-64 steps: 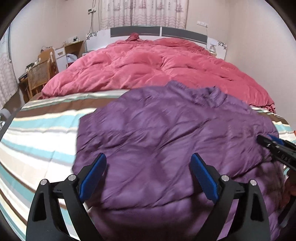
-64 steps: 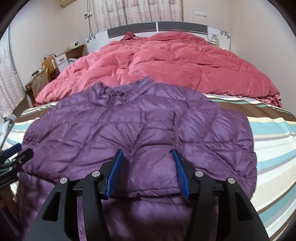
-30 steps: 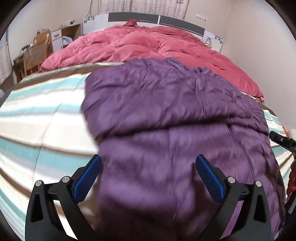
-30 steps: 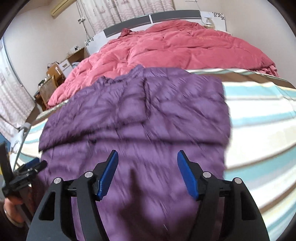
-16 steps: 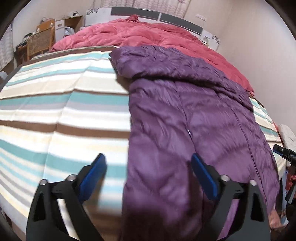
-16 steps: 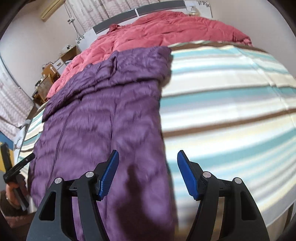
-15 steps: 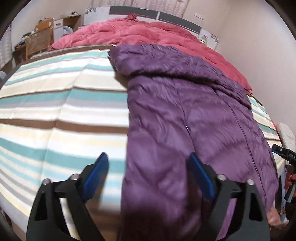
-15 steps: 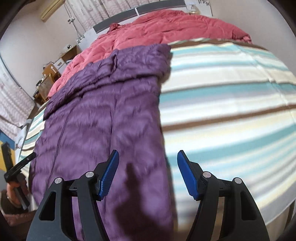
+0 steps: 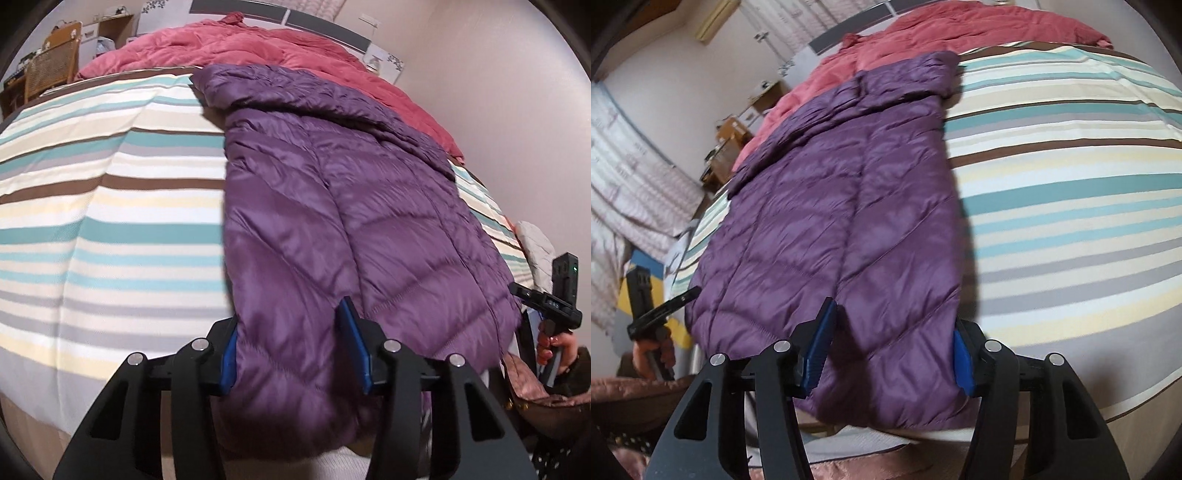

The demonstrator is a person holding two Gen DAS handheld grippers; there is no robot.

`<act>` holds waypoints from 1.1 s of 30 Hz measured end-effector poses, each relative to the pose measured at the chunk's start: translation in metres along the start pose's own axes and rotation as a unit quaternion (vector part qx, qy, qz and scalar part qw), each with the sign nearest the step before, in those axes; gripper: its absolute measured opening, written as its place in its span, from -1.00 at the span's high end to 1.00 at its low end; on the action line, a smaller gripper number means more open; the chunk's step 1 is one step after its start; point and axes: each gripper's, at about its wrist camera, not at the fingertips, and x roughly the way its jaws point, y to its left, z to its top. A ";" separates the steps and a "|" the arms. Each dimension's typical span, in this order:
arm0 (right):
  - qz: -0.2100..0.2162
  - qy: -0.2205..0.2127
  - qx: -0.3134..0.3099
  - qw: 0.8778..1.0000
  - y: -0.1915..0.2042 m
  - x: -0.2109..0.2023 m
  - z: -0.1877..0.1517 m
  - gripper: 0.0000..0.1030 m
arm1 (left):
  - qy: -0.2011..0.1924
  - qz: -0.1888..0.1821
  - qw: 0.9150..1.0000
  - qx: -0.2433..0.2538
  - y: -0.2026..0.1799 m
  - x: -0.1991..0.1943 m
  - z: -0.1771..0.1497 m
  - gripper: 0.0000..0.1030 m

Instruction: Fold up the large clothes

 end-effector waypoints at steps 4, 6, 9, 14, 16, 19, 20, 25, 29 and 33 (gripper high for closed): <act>0.016 -0.003 0.005 1.000 -0.001 -0.001 -0.004 0.04 | 0.008 -0.006 1.000 0.016 -0.006 -0.004 -0.011 0.09; 0.025 0.000 0.013 1.000 -0.001 0.001 -0.004 0.24 | 0.014 -0.004 1.000 0.021 -0.009 -0.005 -0.013 0.12; 0.035 0.007 0.014 0.999 0.000 0.004 -0.003 0.51 | 0.026 0.003 0.999 0.032 -0.013 -0.004 -0.013 0.67; 0.059 -0.005 0.026 0.998 -0.002 -0.003 0.001 0.79 | 0.021 -0.008 0.999 0.042 -0.018 -0.016 -0.013 0.86; 0.065 -0.010 0.021 0.998 -0.002 -0.010 0.002 0.79 | 0.020 -0.013 0.999 0.047 -0.020 -0.023 -0.012 0.88; 0.075 -0.015 0.017 0.997 0.000 -0.022 0.002 0.82 | 0.017 -0.017 0.998 0.058 -0.023 -0.034 -0.012 0.88; 0.080 -0.018 0.017 0.997 -0.001 -0.025 0.002 0.82 | 0.016 -0.019 0.998 0.059 -0.024 -0.037 -0.012 0.88; 0.119 -0.036 0.023 0.992 -0.001 -0.044 0.003 0.85 | 0.003 -0.045 0.997 0.057 -0.027 -0.059 -0.008 0.89; 0.162 -0.053 0.031 0.985 0.000 -0.062 0.004 0.86 | -0.010 -0.081 0.996 0.038 -0.026 -0.078 -0.006 0.90; 0.202 -0.060 0.035 0.977 0.002 -0.079 0.002 0.86 | -0.027 -0.115 0.993 0.009 -0.019 -0.095 -0.003 0.90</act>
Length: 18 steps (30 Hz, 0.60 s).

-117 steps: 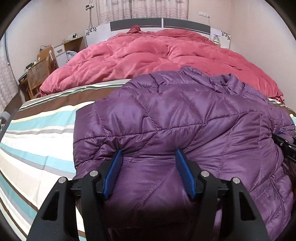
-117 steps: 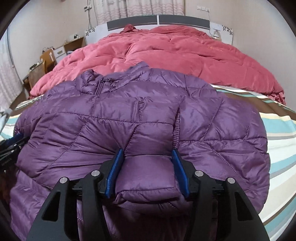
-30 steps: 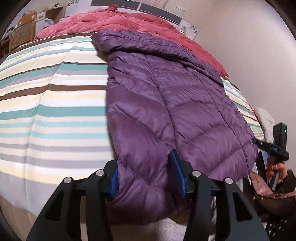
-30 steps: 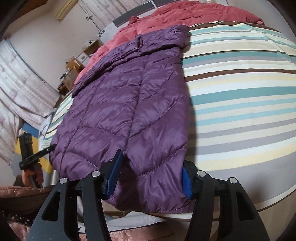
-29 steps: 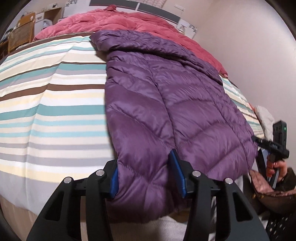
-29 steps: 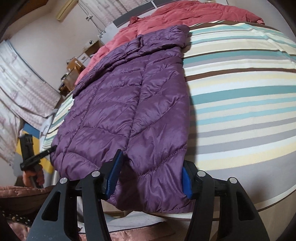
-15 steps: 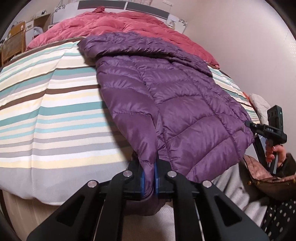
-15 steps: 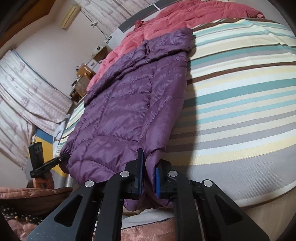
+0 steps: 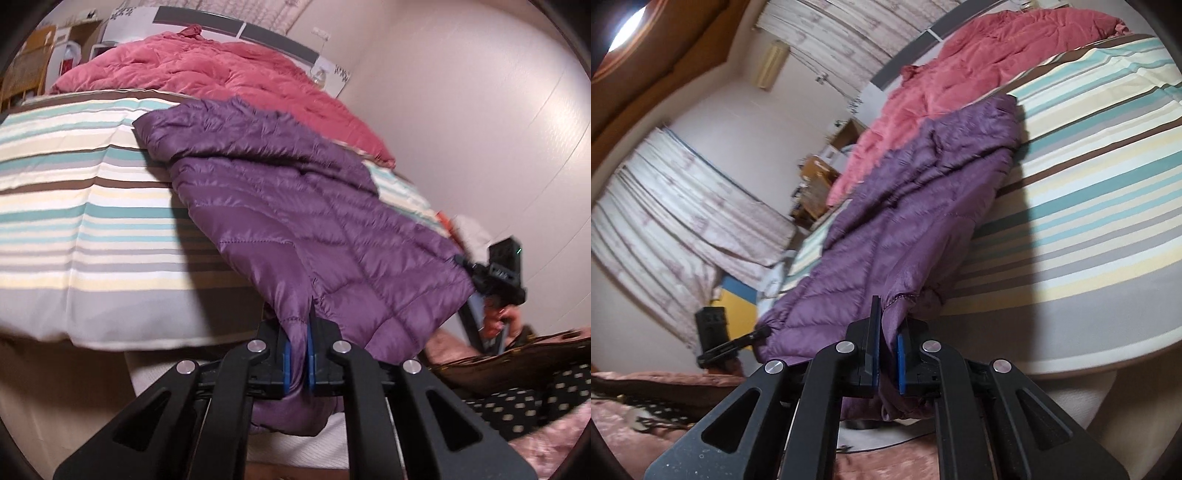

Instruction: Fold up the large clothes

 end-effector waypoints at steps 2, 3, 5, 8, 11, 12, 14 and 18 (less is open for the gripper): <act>0.031 -0.002 0.007 0.999 0.005 -0.007 0.000 0.87 | -0.011 -0.010 1.000 -0.010 -0.001 -0.012 0.002 0.91; 0.043 -0.004 0.010 0.999 0.007 -0.010 0.000 0.87 | -0.012 -0.013 1.000 -0.012 0.001 -0.012 0.006 0.91; 0.062 -0.007 0.010 0.998 0.014 -0.015 0.000 0.89 | -0.017 -0.019 1.000 -0.017 0.001 -0.019 0.009 0.91; 0.090 -0.012 0.001 0.996 0.025 -0.025 0.003 0.89 | -0.026 -0.035 0.999 -0.032 0.004 -0.031 0.015 0.91; 0.099 -0.016 -0.013 0.995 0.036 -0.031 0.007 0.89 | -0.040 -0.050 0.997 -0.050 0.006 -0.034 0.030 0.91; 0.105 -0.020 -0.014 0.994 0.038 -0.031 0.011 0.89 | -0.044 -0.055 0.996 -0.054 0.007 -0.034 0.035 0.91; 0.110 -0.028 -0.010 0.993 0.036 -0.028 0.019 0.89 | -0.053 -0.057 0.995 -0.054 0.010 -0.034 0.049 0.91; 0.102 -0.039 -0.003 0.994 0.026 -0.019 0.043 0.89 | -0.071 -0.063 0.994 -0.054 0.020 -0.025 0.085 0.90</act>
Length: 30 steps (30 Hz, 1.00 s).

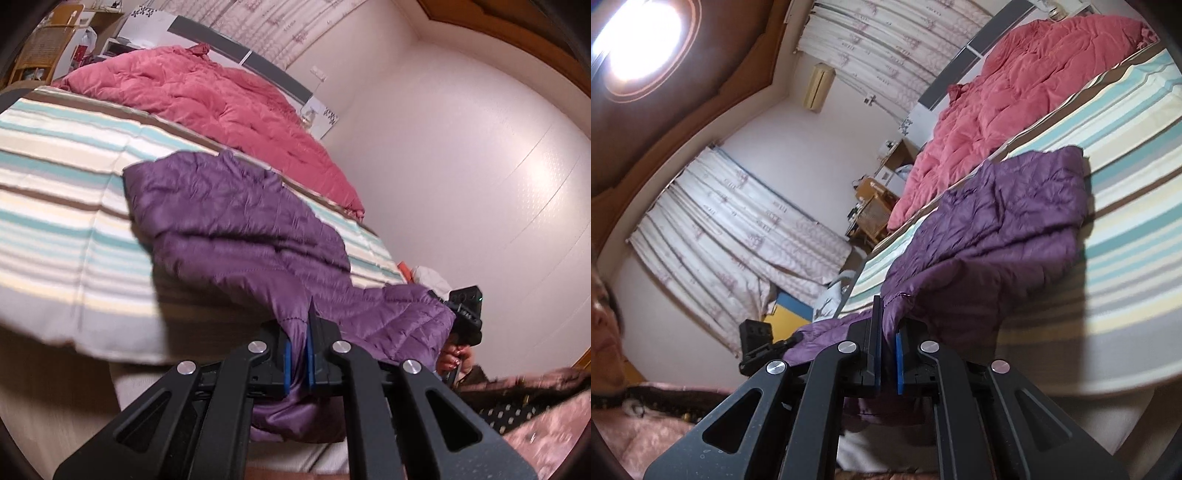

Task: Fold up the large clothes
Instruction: 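Lift the hem with both grippers and fold it toward the collar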

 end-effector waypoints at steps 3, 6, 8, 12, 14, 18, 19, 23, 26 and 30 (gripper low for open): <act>-0.002 -0.011 0.009 1.000 -0.011 0.007 0.015 0.89 | -0.003 -0.001 1.000 0.011 0.001 0.010 0.015 0.90; -0.008 -0.020 0.016 1.000 -0.021 0.016 0.030 0.89 | -0.006 0.001 1.000 0.011 0.007 0.024 0.034 0.89; -0.008 -0.027 0.020 0.999 -0.026 0.020 0.035 0.89 | -0.010 -0.001 1.000 0.001 0.014 0.030 0.043 0.89; -0.012 -0.040 0.035 0.998 -0.040 0.030 0.057 0.89 | -0.016 0.000 1.000 -0.012 0.028 0.044 0.060 0.89; -0.016 -0.046 0.040 0.998 -0.045 0.038 0.068 0.89 | -0.017 0.002 1.000 -0.018 0.036 0.054 0.071 0.89; -0.025 -0.055 0.050 0.997 -0.057 0.056 0.090 0.89 | -0.022 0.017 0.999 -0.024 0.048 0.068 0.085 0.89; -0.030 -0.055 0.053 0.997 -0.061 0.063 0.098 0.89 | -0.021 0.020 0.999 -0.026 0.049 0.071 0.087 0.89; -0.051 -0.061 0.085 0.993 -0.082 0.087 0.117 0.89 | -0.018 0.037 0.998 -0.044 0.067 0.093 0.103 0.89; -0.067 -0.063 0.107 0.990 -0.098 0.103 0.128 0.89 | -0.015 0.052 0.997 -0.053 0.079 0.109 0.112 0.89; -0.097 -0.061 0.128 0.985 -0.117 0.120 0.139 0.89 | -0.006 0.075 0.996 -0.057 0.093 0.134 0.123 0.89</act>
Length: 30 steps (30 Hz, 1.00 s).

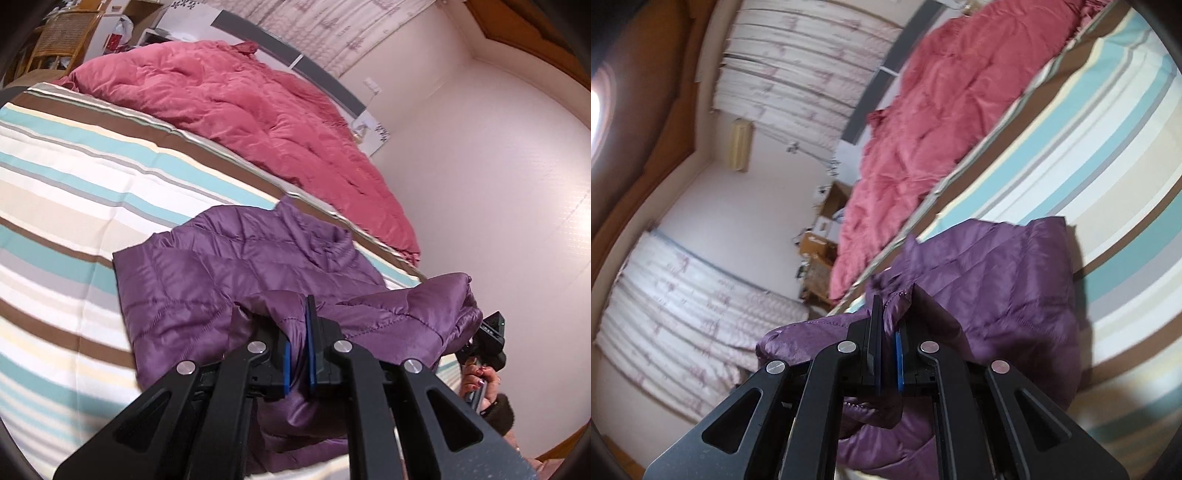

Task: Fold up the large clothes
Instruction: 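Lift the hem with both grippers and fold it toward the collar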

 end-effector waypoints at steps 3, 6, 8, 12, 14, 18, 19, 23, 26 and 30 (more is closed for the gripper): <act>-0.025 -0.004 0.019 1.000 -0.014 0.017 0.007 0.89 | 0.005 0.021 1.000 -0.009 0.007 0.019 0.007 0.88; -0.046 -0.004 0.033 0.998 -0.027 0.034 0.011 0.89 | 0.009 0.036 0.999 -0.017 0.012 0.036 0.011 0.85; -0.060 -0.005 0.033 0.998 -0.034 0.045 0.011 0.89 | 0.009 0.049 0.999 -0.015 0.013 0.046 0.014 0.82; -0.052 -0.015 0.086 0.995 -0.055 0.055 0.011 0.86 | 0.008 0.064 0.998 -0.011 0.016 0.061 0.017 0.77; -0.042 -0.022 0.109 0.993 -0.064 0.056 0.010 0.78 | 0.009 0.064 0.998 -0.022 0.018 0.064 0.016 0.69; -0.006 -0.052 0.133 0.990 -0.069 0.046 0.008 0.09 | 0.003 0.018 0.996 -0.084 0.034 0.063 0.016 0.20; -0.003 -0.066 0.130 0.989 -0.068 0.040 0.009 -0.08 | -0.005 -0.004 0.994 -0.108 0.039 0.059 0.016 -0.02; -0.034 -0.085 0.090 0.992 -0.057 0.023 0.016 -0.18 | -0.059 0.010 0.989 -0.133 0.045 0.040 0.014 -0.52; -0.081 -0.067 0.023 0.994 -0.034 0.021 0.015 -0.18 | -0.116 0.065 0.983 -0.123 0.041 0.018 0.013 -0.57; -0.152 -0.017 -0.092 0.984 0.002 0.043 0.003 -0.18 | -0.104 0.112 0.987 -0.050 0.007 0.018 0.008 -0.58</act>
